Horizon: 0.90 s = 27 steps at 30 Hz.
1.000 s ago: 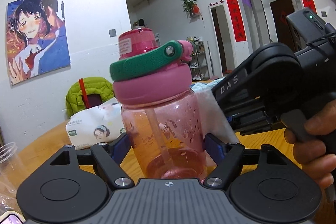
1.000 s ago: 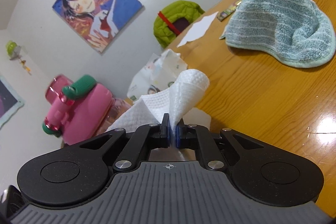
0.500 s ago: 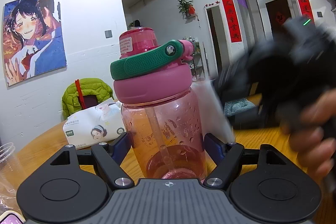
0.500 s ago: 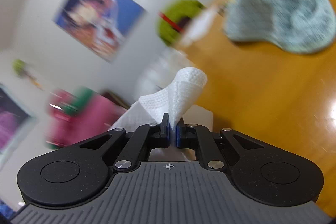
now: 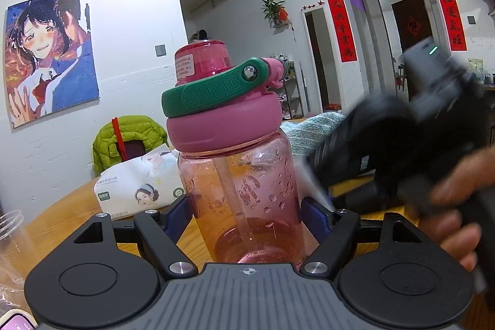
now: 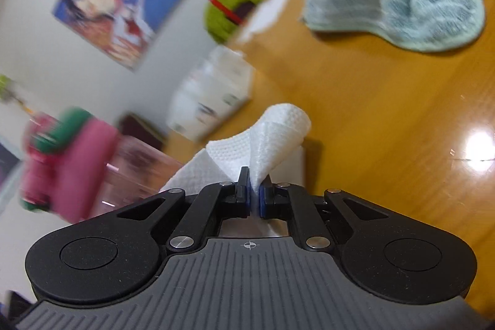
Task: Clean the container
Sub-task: 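Rub the paper towel up and down the bottle below the lid, right gripper, then rotate the bottle in the left gripper while the right gripper keeps wiping it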
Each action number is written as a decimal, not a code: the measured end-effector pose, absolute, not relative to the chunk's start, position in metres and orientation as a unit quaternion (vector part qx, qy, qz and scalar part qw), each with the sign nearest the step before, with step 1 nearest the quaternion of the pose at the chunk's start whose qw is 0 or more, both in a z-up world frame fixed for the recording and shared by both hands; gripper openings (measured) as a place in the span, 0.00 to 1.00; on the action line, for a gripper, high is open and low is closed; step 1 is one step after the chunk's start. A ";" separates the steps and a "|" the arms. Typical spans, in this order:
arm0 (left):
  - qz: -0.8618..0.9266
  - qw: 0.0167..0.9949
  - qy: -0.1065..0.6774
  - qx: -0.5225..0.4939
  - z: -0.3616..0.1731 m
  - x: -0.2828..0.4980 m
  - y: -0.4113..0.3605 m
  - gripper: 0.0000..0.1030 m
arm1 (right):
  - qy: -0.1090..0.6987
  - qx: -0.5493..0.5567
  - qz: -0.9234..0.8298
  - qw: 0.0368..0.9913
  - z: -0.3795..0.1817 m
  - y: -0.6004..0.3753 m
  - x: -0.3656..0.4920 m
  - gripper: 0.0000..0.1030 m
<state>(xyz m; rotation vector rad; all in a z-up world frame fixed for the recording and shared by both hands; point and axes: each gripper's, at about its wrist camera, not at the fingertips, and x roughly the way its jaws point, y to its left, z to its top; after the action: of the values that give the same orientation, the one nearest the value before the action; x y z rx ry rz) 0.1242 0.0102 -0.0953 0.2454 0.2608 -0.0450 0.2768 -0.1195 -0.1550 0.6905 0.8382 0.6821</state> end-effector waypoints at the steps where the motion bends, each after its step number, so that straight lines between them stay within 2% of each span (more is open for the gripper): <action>1: -0.022 0.984 0.130 0.122 -0.095 0.124 0.011 0.72 | 0.384 0.328 0.324 0.800 -0.153 -0.121 0.276 0.10; 6: -0.022 0.984 0.130 0.121 -0.094 0.125 0.012 0.72 | 0.250 0.399 0.403 0.784 -0.128 -0.143 0.259 0.10; 9: -0.023 0.984 0.129 0.122 -0.094 0.125 0.013 0.72 | 0.299 0.379 0.379 0.790 -0.136 -0.135 0.266 0.10; 11: -0.024 0.984 0.129 0.122 -0.094 0.125 0.013 0.72 | 0.373 0.344 0.339 0.792 -0.150 -0.124 0.277 0.10; 14: -0.024 0.984 0.129 0.122 -0.094 0.125 0.013 0.72 | 0.404 0.329 0.324 0.790 -0.157 -0.121 0.282 0.10; 27: -0.026 0.984 0.127 0.118 -0.090 0.127 0.022 0.73 | 0.375 0.346 0.339 0.790 -0.155 -0.122 0.281 0.11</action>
<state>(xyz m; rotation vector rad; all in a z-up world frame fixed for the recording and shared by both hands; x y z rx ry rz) 0.1275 0.0223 -0.0899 0.2373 0.2557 -0.0522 0.2805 -0.1224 -0.1545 0.7450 0.8083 0.7288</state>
